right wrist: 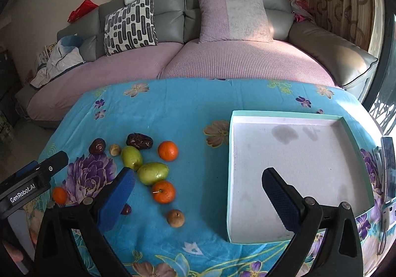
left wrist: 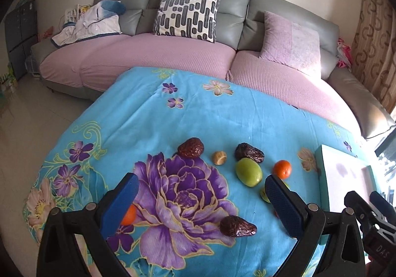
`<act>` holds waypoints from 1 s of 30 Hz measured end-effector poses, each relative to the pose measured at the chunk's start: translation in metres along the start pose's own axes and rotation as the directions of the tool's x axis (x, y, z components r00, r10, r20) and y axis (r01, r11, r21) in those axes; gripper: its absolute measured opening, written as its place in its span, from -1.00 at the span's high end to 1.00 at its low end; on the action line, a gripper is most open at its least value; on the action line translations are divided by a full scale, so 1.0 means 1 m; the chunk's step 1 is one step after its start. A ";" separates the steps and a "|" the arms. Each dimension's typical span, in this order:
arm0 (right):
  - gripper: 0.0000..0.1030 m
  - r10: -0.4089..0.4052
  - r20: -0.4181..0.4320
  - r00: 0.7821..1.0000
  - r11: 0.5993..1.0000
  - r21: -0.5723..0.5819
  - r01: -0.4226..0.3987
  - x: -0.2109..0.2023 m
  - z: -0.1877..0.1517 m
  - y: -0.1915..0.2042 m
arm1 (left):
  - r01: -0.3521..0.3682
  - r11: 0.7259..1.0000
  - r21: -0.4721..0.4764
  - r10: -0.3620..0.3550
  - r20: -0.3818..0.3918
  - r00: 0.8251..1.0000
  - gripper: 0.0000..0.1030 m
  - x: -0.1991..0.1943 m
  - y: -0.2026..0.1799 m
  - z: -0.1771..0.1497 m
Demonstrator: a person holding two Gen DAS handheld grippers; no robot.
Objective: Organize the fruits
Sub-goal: 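Grasp the small brown round fruit with the right gripper while the left gripper grasps a mandarin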
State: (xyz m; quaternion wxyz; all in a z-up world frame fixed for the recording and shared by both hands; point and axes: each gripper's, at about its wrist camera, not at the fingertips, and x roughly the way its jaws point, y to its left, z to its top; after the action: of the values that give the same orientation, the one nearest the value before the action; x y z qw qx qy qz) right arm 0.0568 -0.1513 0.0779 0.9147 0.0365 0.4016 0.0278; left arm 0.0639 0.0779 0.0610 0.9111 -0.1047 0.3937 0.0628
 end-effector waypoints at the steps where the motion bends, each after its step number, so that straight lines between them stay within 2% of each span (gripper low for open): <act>1: -0.92 0.007 -0.005 1.000 1.000 -0.005 -0.007 0.004 0.000 0.003 | -0.011 1.000 -0.011 0.011 -0.013 1.000 -1.00 0.004 0.004 0.001; 4: -0.74 0.021 -0.033 0.999 0.999 -0.032 -0.022 0.017 -0.004 0.012 | -0.030 0.999 -0.027 0.029 -0.043 0.999 -1.00 0.016 0.014 -0.002; 8: -0.61 0.028 -0.077 0.997 0.998 -0.061 -0.033 0.034 -0.013 0.017 | -0.085 0.996 -0.033 0.082 -0.091 0.992 -1.00 0.032 0.028 -0.010; 10: -0.39 0.047 -0.111 0.993 0.996 -0.065 -0.054 0.040 -0.016 0.018 | -0.076 0.996 -0.043 0.071 -0.120 0.990 -0.97 0.039 0.032 -0.012; 13: -0.36 0.045 -0.153 0.987 0.995 -0.079 -0.058 0.048 -0.025 0.019 | -0.063 0.997 -0.053 0.055 -0.151 0.987 -0.97 0.046 0.037 -0.017; 20: -0.24 0.048 -0.277 0.960 0.996 -0.061 -0.068 0.072 -0.048 0.021 | -0.119 0.984 -0.133 0.084 -0.238 0.968 -0.89 0.065 0.064 -0.029; 23: -0.21 0.045 -0.293 0.955 0.995 -0.069 -0.068 0.075 -0.052 0.024 | -0.156 0.978 -0.136 0.119 -0.241 0.963 -0.79 0.066 0.070 -0.032; 30: 0.13 0.050 -0.324 0.945 0.995 -0.064 -0.075 0.081 -0.056 0.022 | -0.186 0.967 -0.176 0.141 -0.237 0.961 -0.62 0.062 0.086 -0.034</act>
State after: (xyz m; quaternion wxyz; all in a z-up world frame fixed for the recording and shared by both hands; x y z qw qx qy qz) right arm 0.0700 -0.1202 -0.0175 0.8361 0.0096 0.5429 0.0776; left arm 0.0655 0.1548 -0.0193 0.8381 -0.1676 0.4923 0.1647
